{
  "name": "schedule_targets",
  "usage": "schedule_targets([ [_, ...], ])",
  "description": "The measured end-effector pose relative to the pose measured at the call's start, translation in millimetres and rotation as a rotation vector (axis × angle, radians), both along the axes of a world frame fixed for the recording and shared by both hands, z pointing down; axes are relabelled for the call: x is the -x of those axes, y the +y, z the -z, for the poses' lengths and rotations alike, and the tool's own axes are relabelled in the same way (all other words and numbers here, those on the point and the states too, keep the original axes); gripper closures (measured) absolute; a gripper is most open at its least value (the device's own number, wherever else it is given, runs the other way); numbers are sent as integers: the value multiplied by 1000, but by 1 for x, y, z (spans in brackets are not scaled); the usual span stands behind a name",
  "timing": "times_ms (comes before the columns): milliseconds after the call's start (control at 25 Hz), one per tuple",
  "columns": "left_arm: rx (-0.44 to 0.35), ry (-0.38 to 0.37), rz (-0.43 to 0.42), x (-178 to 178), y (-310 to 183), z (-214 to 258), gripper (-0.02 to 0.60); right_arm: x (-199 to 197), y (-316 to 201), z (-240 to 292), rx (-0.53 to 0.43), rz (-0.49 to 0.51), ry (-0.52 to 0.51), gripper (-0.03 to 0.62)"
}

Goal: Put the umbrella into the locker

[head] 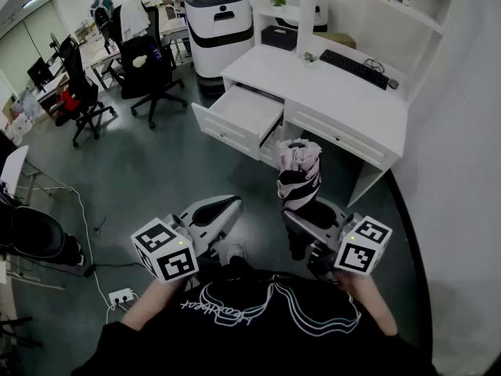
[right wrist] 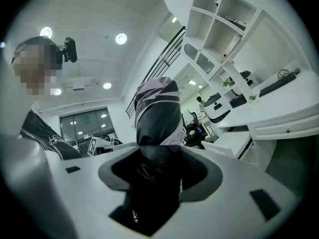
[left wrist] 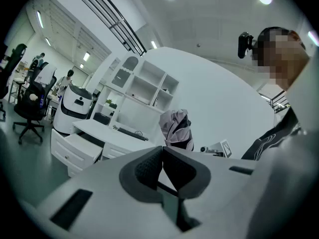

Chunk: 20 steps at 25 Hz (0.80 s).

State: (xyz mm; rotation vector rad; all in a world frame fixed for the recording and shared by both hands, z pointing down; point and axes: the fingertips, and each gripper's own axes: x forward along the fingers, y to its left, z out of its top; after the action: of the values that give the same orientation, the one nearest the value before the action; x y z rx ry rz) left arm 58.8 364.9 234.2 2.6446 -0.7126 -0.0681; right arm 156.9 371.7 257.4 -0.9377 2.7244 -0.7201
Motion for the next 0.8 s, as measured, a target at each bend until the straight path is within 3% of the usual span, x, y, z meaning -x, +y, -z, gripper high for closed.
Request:
schedule_targets([
  [800, 36, 9, 62, 28, -41, -40, 575, 13, -55, -24, 28, 10, -49, 355],
])
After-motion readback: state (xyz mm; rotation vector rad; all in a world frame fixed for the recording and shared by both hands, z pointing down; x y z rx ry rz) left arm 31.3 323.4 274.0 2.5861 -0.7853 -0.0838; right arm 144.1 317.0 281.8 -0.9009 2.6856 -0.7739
